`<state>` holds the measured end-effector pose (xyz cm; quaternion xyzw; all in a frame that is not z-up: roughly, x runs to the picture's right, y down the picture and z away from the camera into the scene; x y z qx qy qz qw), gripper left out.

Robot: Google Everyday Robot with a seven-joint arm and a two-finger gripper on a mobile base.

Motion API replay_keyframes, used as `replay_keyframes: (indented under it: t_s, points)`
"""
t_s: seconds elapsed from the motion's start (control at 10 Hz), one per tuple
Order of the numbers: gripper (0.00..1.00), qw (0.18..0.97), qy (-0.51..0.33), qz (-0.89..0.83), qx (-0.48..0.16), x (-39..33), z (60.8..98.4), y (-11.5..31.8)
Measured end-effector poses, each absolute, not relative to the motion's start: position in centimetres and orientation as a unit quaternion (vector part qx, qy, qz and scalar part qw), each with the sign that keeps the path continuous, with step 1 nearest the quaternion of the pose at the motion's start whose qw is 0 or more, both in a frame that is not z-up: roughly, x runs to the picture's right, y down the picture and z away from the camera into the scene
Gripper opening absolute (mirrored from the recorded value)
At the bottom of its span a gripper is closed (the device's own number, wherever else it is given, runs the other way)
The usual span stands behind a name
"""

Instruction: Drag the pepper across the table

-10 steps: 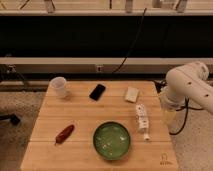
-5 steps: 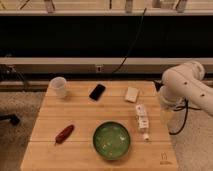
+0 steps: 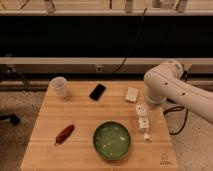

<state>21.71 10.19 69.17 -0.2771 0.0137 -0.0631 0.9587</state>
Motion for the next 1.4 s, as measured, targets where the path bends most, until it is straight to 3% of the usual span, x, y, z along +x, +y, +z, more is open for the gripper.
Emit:
replay_keyframes:
  t_s: [1.4]
  points:
    - [0.8, 0.934, -0.053, -0.235, -0.263, 8.6, 69.6, 10.9]
